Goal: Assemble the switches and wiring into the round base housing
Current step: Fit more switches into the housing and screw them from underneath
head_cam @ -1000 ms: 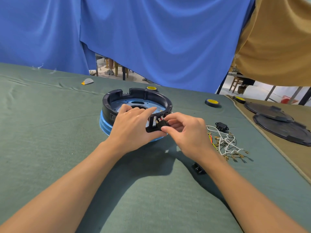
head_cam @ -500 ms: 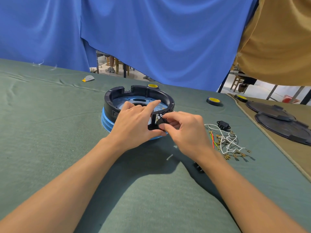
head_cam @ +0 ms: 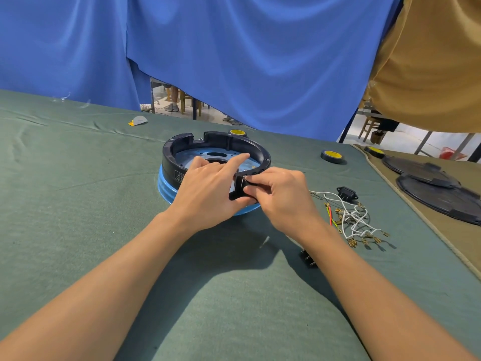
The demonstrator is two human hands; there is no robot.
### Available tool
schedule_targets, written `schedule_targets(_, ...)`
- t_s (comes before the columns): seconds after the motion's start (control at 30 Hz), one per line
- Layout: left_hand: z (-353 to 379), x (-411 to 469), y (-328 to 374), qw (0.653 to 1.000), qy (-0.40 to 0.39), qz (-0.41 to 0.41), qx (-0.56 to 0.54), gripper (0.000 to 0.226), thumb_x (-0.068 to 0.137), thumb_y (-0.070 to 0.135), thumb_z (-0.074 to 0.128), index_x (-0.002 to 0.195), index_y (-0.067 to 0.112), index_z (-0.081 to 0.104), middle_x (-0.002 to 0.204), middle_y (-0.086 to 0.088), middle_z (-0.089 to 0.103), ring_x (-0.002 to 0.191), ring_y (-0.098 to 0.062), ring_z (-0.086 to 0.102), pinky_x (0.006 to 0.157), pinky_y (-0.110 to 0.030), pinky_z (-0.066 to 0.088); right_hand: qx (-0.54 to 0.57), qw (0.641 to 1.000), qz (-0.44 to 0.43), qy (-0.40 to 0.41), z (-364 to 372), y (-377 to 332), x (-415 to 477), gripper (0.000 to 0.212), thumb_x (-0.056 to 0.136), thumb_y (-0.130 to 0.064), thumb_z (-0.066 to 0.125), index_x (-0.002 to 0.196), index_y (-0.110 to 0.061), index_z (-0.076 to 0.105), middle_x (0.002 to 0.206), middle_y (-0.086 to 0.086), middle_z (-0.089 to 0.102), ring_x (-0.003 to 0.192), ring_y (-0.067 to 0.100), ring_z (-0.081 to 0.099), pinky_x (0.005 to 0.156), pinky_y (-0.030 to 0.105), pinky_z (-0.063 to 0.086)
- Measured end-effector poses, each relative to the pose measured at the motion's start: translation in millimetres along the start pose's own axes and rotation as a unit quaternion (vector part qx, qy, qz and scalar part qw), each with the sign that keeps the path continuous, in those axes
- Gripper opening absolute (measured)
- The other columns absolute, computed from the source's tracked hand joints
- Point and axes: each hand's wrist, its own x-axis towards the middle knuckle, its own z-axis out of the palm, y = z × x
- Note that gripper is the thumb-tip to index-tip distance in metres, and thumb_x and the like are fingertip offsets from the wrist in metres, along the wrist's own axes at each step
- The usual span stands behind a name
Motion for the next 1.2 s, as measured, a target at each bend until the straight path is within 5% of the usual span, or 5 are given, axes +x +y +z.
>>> schedule_targets(0.43, 2.3, 1.3, -2.0, 1.0, -0.014, -0.011, -0.006, 0.076, 0.085, 0.058, 0.061, 0.147, 0.021, 0.036, 0.092, 0.0, 0.072, 0.091, -0.021, 0.065, 0.091, -0.031, 0.029, 0.013, 0.996, 0.019, -0.082, -17.5, 2.5, 12.4, 0.011, 0.085, -0.011, 0.069, 0.092, -0.011, 0.077, 0.08, 0.003, 0.074, 0.073, 0.016, 0.066, 0.076, 0.037, 0.053)
schedule_targets(0.6, 1.3, 2.2, -2.6, 1.0, -0.021, -0.012, -0.003, 0.077, 0.085, 0.059, 0.061, 0.147, 0.022, 0.035, 0.103, -0.001, 0.073, 0.098, -0.022, 0.065, 0.096, -0.033, 0.032, -0.001, 0.99, 0.04, -0.134, -29.2, 6.6, 32.2, 0.02, 0.085, -0.022, 0.073, 0.104, -0.019, 0.075, 0.109, -0.003, 0.068, 0.102, 0.015, 0.056, 0.092, 0.029, 0.044)
schedule_targets(0.7, 0.4, 1.8, -2.9, 1.0, -0.023, -0.012, -0.001, 0.077, 0.085, 0.06, 0.06, 0.147, 0.021, 0.036, 0.104, -0.001, 0.073, 0.1, -0.022, 0.065, 0.096, -0.033, 0.032, 0.049, 0.973, 0.08, -0.21, -32.5, 9.3, 41.8, 0.019, 0.085, -0.022, 0.073, 0.103, -0.021, 0.076, 0.104, -0.013, 0.068, 0.103, 0.008, 0.06, 0.089, 0.021, 0.044)
schedule_targets(0.93, 0.1, 1.7, -2.5, 1.0, -0.025, -0.008, 0.012, 0.075, 0.086, 0.061, 0.059, 0.147, 0.023, 0.035, 0.103, 0.0, 0.073, 0.099, -0.022, 0.065, 0.093, -0.034, 0.034, 0.084, 0.958, 0.094, -0.257, -34.5, 13.5, 52.2, 0.02, 0.084, -0.022, 0.074, 0.103, -0.021, 0.076, 0.106, -0.007, 0.066, 0.104, 0.016, 0.061, 0.098, 0.04, 0.046)
schedule_targets(1.2, -0.9, 2.6, 3.1, 0.998, -0.022, -0.048, -0.024, 0.077, 0.083, 0.055, 0.068, 0.146, 0.025, 0.037, 0.108, 0.002, 0.072, 0.104, -0.022, 0.063, 0.094, -0.032, 0.029, 0.086, 0.953, 0.083, -0.277, -35.0, 14.7, 51.5, 0.023, 0.083, -0.026, 0.074, 0.106, -0.024, 0.074, 0.107, -0.007, 0.061, 0.104, 0.015, 0.058, 0.098, 0.04, 0.044)
